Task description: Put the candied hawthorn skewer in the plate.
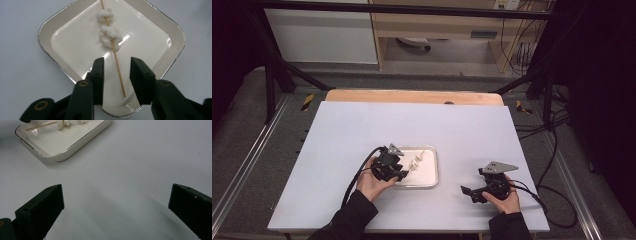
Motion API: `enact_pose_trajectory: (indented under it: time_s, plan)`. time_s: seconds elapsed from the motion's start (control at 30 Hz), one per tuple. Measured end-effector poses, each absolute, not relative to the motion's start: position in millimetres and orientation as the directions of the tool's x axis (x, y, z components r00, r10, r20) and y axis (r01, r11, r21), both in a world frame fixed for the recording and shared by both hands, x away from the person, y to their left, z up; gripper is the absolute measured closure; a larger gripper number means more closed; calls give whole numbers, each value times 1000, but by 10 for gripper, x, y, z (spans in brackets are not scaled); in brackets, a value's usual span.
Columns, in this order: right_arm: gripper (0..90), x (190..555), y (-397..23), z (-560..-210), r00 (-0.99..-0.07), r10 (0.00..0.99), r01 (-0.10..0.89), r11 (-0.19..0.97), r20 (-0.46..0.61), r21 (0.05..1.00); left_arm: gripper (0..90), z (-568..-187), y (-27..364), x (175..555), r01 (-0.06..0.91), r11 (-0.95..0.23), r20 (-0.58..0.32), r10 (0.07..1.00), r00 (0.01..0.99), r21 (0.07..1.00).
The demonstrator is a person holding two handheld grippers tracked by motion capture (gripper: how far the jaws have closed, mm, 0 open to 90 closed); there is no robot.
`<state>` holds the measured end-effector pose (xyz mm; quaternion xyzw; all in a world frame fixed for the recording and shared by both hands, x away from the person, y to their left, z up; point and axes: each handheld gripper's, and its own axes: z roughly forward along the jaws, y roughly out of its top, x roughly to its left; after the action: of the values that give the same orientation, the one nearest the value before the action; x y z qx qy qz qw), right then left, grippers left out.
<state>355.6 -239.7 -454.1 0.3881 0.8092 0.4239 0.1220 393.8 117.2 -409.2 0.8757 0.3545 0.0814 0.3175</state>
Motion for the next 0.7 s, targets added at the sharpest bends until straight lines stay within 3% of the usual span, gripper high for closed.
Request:
enact_pose_trajectory:
  time_s: [0.33, 0.53, 0.7]
  plan:
    - [8, 3555, -2401, -4535, -666, 734, 527, 336, 134, 781, 301, -4006, 1406, 3864, 504, -578, -42, 630, 776, 641]
    - [8, 3556, -2404, -4536, -665, 735, 527, 335, 134, 781, 187, -4002, 1641, 3782, 473, -583, -18, 617, 786, 660]
    - [8, 3557, -2414, -4539, -662, 736, 533, 331, 140, 779, 148, -4047, 1897, 3708, 473, -553, -21, 635, 772, 686]
